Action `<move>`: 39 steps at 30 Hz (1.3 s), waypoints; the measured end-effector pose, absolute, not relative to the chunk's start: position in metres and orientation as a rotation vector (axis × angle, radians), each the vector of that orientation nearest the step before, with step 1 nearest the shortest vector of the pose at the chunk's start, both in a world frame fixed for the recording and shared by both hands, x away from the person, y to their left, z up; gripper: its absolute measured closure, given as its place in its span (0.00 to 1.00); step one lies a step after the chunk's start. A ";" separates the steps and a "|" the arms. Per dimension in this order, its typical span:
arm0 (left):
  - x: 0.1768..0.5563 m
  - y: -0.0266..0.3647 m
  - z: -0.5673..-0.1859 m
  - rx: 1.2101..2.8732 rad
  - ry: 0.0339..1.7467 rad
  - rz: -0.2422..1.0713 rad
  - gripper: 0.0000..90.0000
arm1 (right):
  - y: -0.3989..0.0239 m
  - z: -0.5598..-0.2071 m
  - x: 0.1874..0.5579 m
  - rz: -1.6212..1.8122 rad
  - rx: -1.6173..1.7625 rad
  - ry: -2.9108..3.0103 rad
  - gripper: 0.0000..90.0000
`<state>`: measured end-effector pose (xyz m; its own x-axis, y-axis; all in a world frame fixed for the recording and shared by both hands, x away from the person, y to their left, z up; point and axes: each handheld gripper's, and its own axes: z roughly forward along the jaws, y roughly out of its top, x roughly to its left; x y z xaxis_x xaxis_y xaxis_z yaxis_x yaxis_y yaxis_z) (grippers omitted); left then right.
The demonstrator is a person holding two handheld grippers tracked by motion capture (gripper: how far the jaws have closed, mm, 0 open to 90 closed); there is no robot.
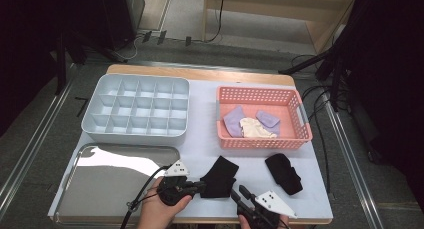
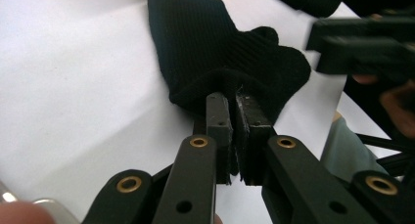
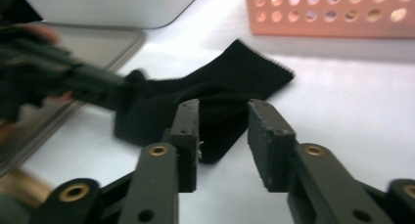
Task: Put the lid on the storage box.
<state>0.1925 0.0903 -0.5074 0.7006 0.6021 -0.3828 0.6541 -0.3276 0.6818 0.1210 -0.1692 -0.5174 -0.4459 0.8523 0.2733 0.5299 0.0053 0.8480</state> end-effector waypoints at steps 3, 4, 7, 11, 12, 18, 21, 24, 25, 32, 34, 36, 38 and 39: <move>0.194 0.088 -0.508 2.030 0.975 -0.087 0.97 | -0.167 -0.517 0.113 1.490 1.397 2.000 0.69; 0.194 0.088 -0.509 2.017 0.974 -0.096 0.97 | -0.166 -0.516 0.112 1.501 1.388 1.996 0.69; 0.195 0.087 -0.509 2.024 0.977 -0.099 0.97 | -0.159 -0.521 0.114 1.490 1.379 2.043 0.69; 0.194 0.086 -0.509 2.024 0.970 -0.105 0.97 | -0.151 -0.533 0.119 1.357 1.406 2.102 0.87; 0.194 0.085 -0.510 2.024 0.968 -0.110 0.97 | -0.151 -0.535 0.121 1.338 1.413 2.103 0.92; 0.187 0.078 -0.509 2.049 0.904 -0.158 0.97 | -0.156 -0.535 0.131 1.346 1.433 2.102 1.00; 0.184 0.073 -0.509 2.057 0.887 -0.147 0.93 | -0.158 -0.533 0.136 1.305 1.428 2.095 1.00; 0.184 0.074 -0.508 2.039 0.876 -0.139 0.80 | -0.166 -0.532 0.145 1.279 1.443 2.062 1.00; 0.184 0.076 -0.507 2.028 0.878 -0.135 0.77 | -0.170 -0.532 0.149 1.263 1.455 2.052 1.00; 0.192 0.093 -0.504 1.971 0.928 -0.105 0.68 | -0.206 -0.528 0.172 1.147 1.522 2.007 0.98; 0.193 0.096 -0.503 1.954 0.937 -0.103 0.68 | -0.213 -0.524 0.170 1.217 1.570 1.943 0.94; 0.194 0.100 -0.503 1.951 0.949 -0.086 0.68 | -0.210 -0.520 0.166 1.283 1.541 1.948 0.92; 0.195 0.103 -0.502 1.937 0.965 -0.074 0.68 | -0.199 -0.517 0.159 1.344 1.497 1.987 0.88; 0.195 0.105 -0.502 1.932 0.966 -0.074 0.69 | -0.193 -0.517 0.155 1.375 1.481 2.004 0.87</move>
<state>0.1952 0.1046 -0.5015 0.6875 0.5935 -0.4185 0.6501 -0.2462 0.7188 0.1548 -0.1931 -0.5175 -0.4268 0.8575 0.2872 0.5764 0.0132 0.8171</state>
